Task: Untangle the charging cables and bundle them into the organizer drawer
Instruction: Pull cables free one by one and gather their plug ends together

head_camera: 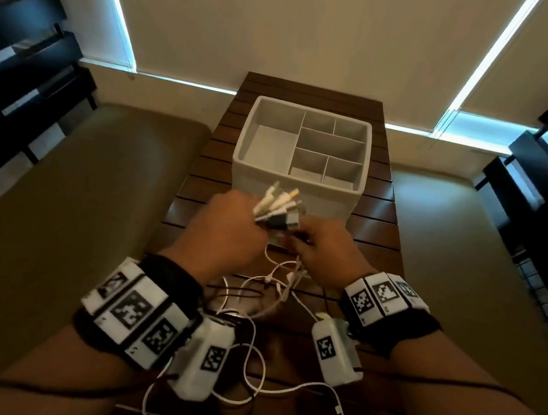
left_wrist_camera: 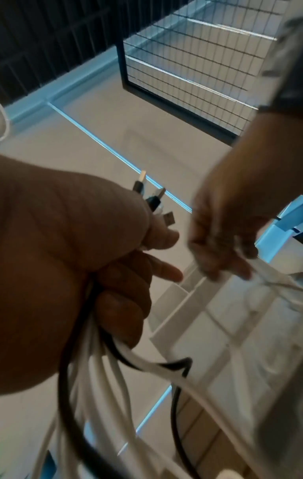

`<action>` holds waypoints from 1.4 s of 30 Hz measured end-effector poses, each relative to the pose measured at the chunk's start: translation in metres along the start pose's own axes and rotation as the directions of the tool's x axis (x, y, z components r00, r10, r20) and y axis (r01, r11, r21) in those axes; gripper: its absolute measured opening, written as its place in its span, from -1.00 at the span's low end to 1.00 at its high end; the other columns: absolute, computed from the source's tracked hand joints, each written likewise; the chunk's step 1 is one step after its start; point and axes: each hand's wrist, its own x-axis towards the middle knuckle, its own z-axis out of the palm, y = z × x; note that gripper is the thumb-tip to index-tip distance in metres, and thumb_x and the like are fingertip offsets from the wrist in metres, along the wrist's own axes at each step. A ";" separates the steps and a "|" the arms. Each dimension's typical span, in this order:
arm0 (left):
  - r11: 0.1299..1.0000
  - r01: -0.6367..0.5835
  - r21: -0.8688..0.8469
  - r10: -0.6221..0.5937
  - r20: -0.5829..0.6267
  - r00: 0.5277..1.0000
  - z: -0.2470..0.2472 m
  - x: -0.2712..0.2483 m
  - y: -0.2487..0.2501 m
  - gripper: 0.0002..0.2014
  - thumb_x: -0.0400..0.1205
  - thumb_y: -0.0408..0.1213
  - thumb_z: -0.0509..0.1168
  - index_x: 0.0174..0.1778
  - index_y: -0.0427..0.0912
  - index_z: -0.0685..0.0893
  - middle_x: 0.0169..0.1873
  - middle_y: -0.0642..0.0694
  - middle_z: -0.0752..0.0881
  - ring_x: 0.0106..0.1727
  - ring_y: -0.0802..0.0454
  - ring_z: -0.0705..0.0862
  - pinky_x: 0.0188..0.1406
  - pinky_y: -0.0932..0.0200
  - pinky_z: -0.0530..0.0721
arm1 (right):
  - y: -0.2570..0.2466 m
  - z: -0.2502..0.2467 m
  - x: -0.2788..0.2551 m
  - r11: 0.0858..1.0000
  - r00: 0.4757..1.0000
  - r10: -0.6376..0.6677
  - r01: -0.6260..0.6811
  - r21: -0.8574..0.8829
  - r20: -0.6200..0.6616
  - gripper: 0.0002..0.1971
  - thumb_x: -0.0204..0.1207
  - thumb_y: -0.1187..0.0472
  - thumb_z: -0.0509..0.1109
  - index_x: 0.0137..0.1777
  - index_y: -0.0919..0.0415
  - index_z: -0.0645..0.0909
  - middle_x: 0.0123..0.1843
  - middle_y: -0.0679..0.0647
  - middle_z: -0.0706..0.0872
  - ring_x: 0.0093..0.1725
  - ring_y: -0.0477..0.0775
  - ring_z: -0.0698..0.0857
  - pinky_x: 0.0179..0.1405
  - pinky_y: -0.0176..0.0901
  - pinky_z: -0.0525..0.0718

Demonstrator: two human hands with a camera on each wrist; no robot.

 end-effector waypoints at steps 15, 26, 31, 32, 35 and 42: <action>0.955 0.138 -0.261 -0.130 0.051 0.990 0.003 0.002 -0.011 -0.83 0.58 -0.30 0.45 -0.34 -0.19 0.72 -0.54 -0.02 0.58 -0.57 0.15 0.42 -0.60 0.35 0.36 | 0.002 -0.006 0.003 0.980 0.999 0.045 -0.049 0.193 0.025 -0.89 0.56 0.25 0.40 -0.16 0.04 0.58 -0.20 -0.02 0.70 -0.14 0.01 0.68 -0.07 -0.04 0.65; 0.984 0.016 -0.180 -0.056 -0.223 0.973 -0.027 -0.016 -0.004 -0.89 0.55 -0.35 0.47 -0.26 -0.15 0.69 -0.47 -0.01 0.63 -0.50 0.19 0.53 -0.59 0.49 0.45 | 0.050 0.011 0.005 0.978 0.984 0.173 -0.165 -0.126 0.051 -0.94 0.48 0.17 0.48 -0.19 0.12 0.69 -0.15 -0.09 0.61 -0.07 -0.01 0.61 -0.06 -0.14 0.54; 0.991 0.071 -0.117 -0.102 -0.284 0.953 -0.037 -0.019 -0.011 -0.75 0.53 -0.40 0.46 -0.38 -0.04 0.60 -0.48 0.00 0.61 -0.45 0.09 0.57 -0.56 0.42 0.42 | 0.052 0.009 0.007 0.978 0.985 0.164 -0.169 -0.123 -0.051 -0.89 0.54 0.20 0.43 -0.18 0.20 0.62 -0.12 0.01 0.63 -0.14 0.00 0.59 -0.19 -0.22 0.44; 0.991 0.087 -0.102 -0.115 -0.314 0.942 -0.037 -0.018 -0.013 -0.85 0.51 -0.41 0.45 -0.29 -0.11 0.64 -0.43 -0.05 0.63 -0.39 -0.01 0.62 -0.47 0.30 0.47 | 0.049 0.008 0.008 0.982 0.984 0.161 -0.168 -0.086 -0.080 -0.90 0.53 0.20 0.44 -0.16 0.20 0.62 -0.13 0.02 0.65 -0.15 0.00 0.62 -0.21 -0.22 0.47; 0.983 0.131 -0.127 -0.173 -0.428 0.887 -0.037 -0.016 -0.017 -0.84 0.52 -0.40 0.43 0.01 -0.24 0.68 -0.23 -0.17 0.70 -0.17 -0.21 0.70 -0.23 0.04 0.64 | 0.042 0.002 0.010 0.985 0.977 0.175 -0.174 0.016 -0.121 -0.90 0.51 0.22 0.46 -0.19 0.16 0.61 -0.22 0.02 0.69 -0.24 -0.03 0.65 -0.27 -0.20 0.57; 0.901 -0.056 -0.430 -0.029 -0.187 0.982 -0.026 -0.022 0.021 -0.83 0.44 -0.22 0.58 -0.15 0.06 0.74 -0.33 0.04 0.78 -0.29 0.23 0.76 -0.44 0.45 0.63 | 0.021 -0.012 0.007 0.990 0.996 0.061 -0.052 -0.130 0.064 -0.91 0.53 0.25 0.40 -0.17 0.24 0.58 -0.22 0.04 0.68 -0.24 0.00 0.66 -0.22 -0.05 0.62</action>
